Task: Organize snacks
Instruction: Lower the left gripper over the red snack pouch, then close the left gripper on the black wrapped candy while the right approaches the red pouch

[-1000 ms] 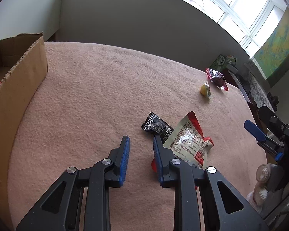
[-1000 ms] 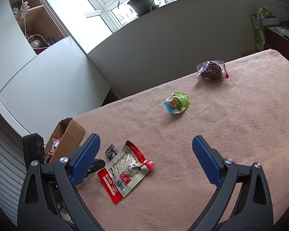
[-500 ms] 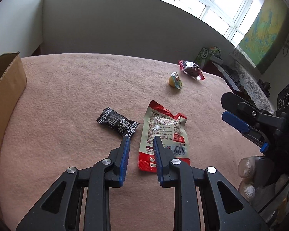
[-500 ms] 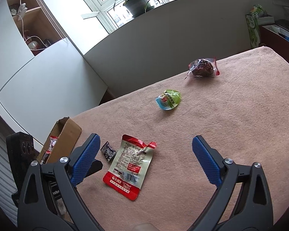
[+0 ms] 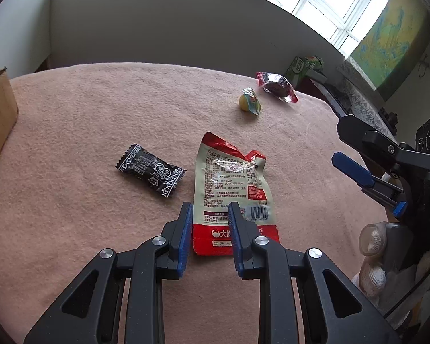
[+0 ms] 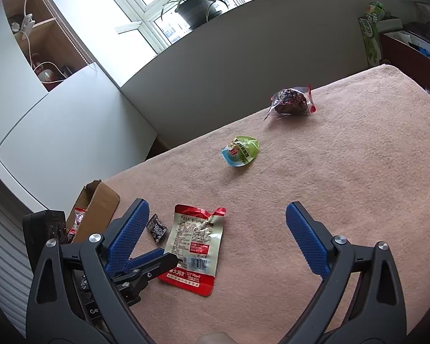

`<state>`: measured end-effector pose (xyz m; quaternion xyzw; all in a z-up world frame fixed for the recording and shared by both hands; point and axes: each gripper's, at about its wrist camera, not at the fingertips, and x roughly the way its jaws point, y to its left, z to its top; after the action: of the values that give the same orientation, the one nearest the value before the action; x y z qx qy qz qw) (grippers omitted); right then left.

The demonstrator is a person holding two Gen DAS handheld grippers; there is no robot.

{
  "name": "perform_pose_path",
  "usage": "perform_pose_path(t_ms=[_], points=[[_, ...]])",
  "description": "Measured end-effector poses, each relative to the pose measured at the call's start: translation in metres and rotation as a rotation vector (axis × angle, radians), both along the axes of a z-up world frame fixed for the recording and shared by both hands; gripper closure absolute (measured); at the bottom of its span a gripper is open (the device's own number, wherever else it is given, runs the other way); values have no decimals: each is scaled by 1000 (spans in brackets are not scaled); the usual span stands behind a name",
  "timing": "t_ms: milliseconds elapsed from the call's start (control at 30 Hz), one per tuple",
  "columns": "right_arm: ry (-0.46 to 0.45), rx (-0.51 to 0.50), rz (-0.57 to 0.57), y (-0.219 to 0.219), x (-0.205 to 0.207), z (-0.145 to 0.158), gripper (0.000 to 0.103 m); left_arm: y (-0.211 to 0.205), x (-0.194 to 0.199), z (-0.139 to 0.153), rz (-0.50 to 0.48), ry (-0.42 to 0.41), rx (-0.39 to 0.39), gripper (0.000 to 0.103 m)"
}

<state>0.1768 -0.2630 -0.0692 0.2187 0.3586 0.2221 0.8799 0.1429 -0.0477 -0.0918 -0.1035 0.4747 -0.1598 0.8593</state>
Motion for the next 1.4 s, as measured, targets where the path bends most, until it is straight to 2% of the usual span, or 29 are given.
perform_pose_path(t_ms=[100,200,267,300,333,400,467,567,767,867,1100,1233,1400], points=[[8,5,-10,-4,0,-2,5,-18,5,-2,-34,10,-37,81],[7,-1,-16,-9,0,-2,5,-26,2,3,-25,-10,17,81],[11,-11,3,-8,2,-2,5,-18,-3,11,18,-38,41,77],[15,-23,17,-5,2,-3,5,-10,-6,15,53,-56,61,71],[17,-41,28,-3,3,-4,5,-2,-8,17,98,-72,85,58],[24,-85,38,3,4,-7,5,16,-10,20,196,-90,109,38],[31,-127,57,10,3,-10,5,30,-8,18,263,-81,110,37],[25,-164,51,14,3,-11,5,37,3,13,284,-50,103,37],[22,-166,34,14,2,-10,5,34,29,3,323,18,82,37],[28,-162,25,12,3,-12,5,26,35,-1,319,26,110,37],[27,-163,13,11,2,-11,5,8,38,-6,295,-25,234,38],[21,-179,25,20,0,-10,5,6,38,-8,271,-39,265,44],[5,-235,44,36,-1,-9,5,16,34,-7,230,-46,289,63]])
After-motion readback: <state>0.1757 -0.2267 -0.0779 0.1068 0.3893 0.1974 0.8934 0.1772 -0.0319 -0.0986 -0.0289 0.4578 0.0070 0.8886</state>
